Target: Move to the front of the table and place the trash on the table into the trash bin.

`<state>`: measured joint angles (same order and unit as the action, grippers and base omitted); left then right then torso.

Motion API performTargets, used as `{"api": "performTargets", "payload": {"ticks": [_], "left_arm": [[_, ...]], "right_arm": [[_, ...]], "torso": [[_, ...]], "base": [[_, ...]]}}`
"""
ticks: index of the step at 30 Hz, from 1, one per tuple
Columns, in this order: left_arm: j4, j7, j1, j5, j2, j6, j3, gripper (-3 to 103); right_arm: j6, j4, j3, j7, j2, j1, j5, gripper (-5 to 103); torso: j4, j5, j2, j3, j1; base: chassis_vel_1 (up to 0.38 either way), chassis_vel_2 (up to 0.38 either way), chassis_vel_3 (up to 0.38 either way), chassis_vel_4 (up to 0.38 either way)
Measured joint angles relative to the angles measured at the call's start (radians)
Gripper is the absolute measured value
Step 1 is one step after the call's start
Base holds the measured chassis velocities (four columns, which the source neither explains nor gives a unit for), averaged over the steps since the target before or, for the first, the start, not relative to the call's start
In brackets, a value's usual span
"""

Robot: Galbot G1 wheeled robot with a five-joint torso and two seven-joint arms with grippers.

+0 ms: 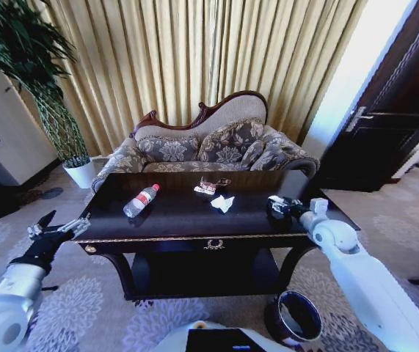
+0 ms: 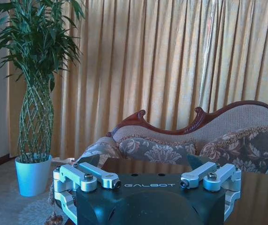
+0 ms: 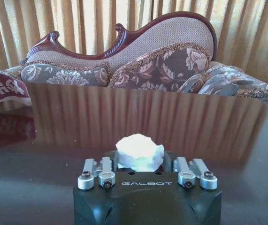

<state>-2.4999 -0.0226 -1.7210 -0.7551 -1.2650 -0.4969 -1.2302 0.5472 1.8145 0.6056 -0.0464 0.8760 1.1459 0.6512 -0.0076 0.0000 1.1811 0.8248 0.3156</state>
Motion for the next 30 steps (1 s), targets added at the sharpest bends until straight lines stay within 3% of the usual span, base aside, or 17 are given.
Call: {"api": "performTargets", "payload": {"ticks": [1, 4, 15, 24, 30], "left_arm": [[0.000, 0.000, 0.000, 0.000, 0.000, 0.000, 0.000, 100], [0.000, 0.000, 0.000, 0.000, 0.002, 0.000, -0.002, 100], [0.000, 0.000, -0.002, -0.001, -0.001, 0.002, -0.003, 100], [0.000, 0.001, -0.002, -0.001, 0.000, 0.003, -0.002, 100], [0.000, 0.002, -0.003, -0.001, -0.011, 0.004, -0.002, 100]], "right_arm": [[0.000, 0.000, 0.000, 0.000, 0.000, 0.000, 0.000, 54], [-0.010, 0.003, 0.001, -0.002, 0.003, 0.006, -0.003, 38], [-0.016, 0.008, 0.010, -0.002, -0.003, 0.008, -0.002, 3], [-0.096, 0.076, 0.081, 0.007, 0.018, 0.058, 0.036, 0], [-0.133, 0.205, 0.176, 0.038, 0.075, 0.157, 0.085, 0]], "torso": [[0.0000, 0.0000, 0.000, 0.000, 0.000], [0.0001, 0.0000, 0.000, 0.000, 0.000], [0.0001, 0.0000, 0.000, 0.000, 0.000], [0.0003, -0.0001, 0.000, 0.000, 0.000], [0.0002, -0.0001, 0.000, 0.000, 0.000]], "base": [[0.000, 0.000, 0.000, 0.000], [0.000, 0.000, 0.000, 0.000], [0.000, 0.000, 0.000, 0.000], [0.000, 0.000, 0.000, 0.000], [0.000, 0.000, 0.000, 0.000]]}}
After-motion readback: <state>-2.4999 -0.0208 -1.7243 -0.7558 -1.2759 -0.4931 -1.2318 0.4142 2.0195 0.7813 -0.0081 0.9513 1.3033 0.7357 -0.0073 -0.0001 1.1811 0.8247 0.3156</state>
